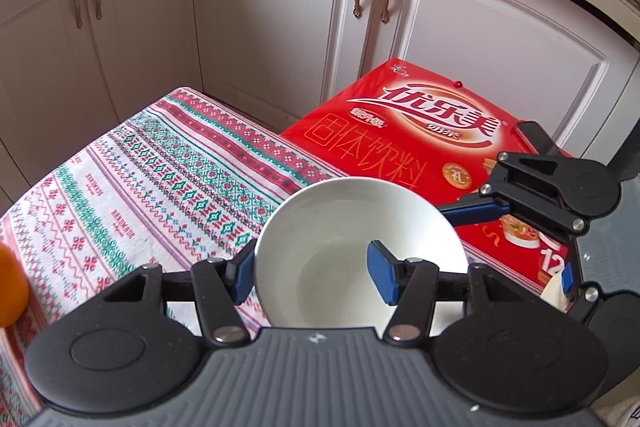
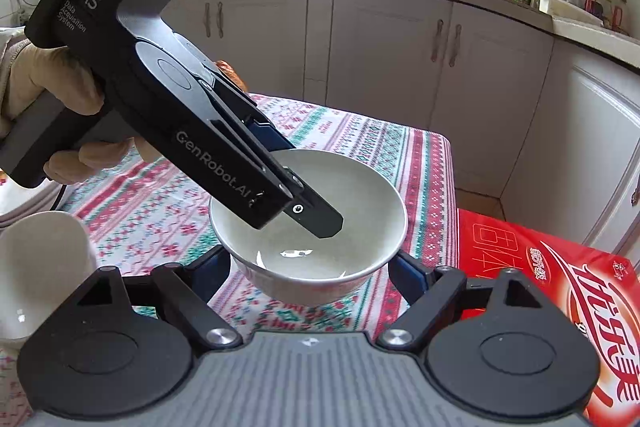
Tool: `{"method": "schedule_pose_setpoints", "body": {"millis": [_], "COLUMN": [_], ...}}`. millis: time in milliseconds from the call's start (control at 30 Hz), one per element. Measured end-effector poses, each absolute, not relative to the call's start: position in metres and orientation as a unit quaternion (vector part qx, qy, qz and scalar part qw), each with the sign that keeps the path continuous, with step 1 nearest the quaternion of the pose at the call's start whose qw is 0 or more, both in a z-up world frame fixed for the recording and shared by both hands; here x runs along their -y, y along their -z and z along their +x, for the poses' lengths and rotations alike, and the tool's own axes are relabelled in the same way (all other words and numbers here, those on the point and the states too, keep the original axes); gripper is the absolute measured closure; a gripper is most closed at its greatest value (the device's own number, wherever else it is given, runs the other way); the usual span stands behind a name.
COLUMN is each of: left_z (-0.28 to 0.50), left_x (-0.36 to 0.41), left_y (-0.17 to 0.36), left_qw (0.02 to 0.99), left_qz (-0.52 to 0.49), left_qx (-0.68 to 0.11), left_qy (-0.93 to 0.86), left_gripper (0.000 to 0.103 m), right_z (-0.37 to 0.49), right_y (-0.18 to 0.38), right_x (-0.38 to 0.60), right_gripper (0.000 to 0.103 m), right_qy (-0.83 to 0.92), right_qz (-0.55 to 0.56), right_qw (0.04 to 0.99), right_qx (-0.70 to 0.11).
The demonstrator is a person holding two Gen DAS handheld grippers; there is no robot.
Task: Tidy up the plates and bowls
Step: 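Carry the held bowl with the left gripper toward the bowl stack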
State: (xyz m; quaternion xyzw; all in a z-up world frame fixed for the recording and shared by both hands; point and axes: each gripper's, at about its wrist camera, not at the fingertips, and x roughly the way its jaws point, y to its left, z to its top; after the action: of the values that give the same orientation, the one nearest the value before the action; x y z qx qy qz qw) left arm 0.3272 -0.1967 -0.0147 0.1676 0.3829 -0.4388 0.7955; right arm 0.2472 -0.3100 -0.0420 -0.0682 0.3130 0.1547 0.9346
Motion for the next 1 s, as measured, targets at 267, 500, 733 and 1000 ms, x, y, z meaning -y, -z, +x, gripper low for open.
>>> {"method": "schedule_pose_setpoints", "body": {"millis": [267,500,733,1000], "left_z": [0.292,0.262,0.238,0.218], "left_x": [0.178,0.161,0.142,0.116], "left_y": [-0.002,-0.014,-0.024,-0.029], "left_qw": [0.805,0.815,0.825,0.837], "left_qz": [0.168,0.163,0.156,0.152], "left_qx": [-0.371,-0.36,-0.351,-0.343], "left_qy": [0.432,0.424,0.415,0.399], "left_gripper": [0.047,0.046,0.047,0.046], "right_z": [0.213,0.185,0.165,0.149], "right_y": [0.027,0.016,0.005,0.0], "right_x": [0.295,0.283,0.268,0.249], "right_gripper": [0.014,0.014,0.014,0.014], "right_qy": [-0.167,-0.179,-0.192,-0.212], "right_qz": [-0.075,-0.076,-0.083,-0.087], "right_qw": [0.935,0.935,0.934,0.931], "right_qx": [-0.303,-0.296,-0.29,-0.285]}}
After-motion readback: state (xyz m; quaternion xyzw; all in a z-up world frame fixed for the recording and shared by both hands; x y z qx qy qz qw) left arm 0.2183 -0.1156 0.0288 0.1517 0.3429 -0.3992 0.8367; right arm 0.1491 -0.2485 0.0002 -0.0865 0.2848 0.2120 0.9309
